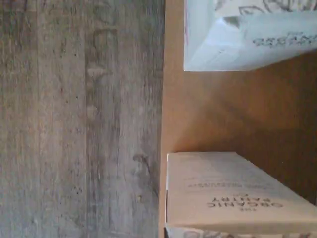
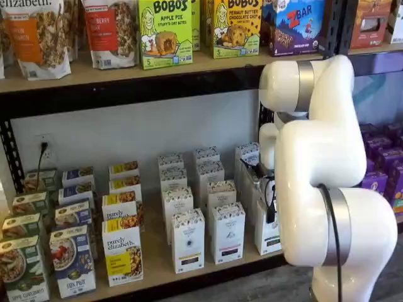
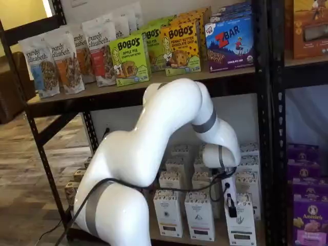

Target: Pick up the white box with a green strip in the middle, on the bottom shelf, the sixth box from the left

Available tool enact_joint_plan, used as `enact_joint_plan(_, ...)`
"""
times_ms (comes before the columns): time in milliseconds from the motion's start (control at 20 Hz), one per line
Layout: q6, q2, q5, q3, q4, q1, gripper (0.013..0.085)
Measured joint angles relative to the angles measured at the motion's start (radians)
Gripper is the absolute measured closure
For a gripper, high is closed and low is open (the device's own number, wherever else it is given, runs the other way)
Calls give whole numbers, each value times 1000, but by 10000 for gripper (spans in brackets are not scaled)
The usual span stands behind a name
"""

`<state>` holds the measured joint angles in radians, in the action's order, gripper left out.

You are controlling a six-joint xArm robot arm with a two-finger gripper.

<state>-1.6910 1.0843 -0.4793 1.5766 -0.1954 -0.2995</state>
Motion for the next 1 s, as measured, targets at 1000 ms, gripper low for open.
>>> enact_joint_plan(1000, 209, -339, 124, -476, -148, 62, 570)
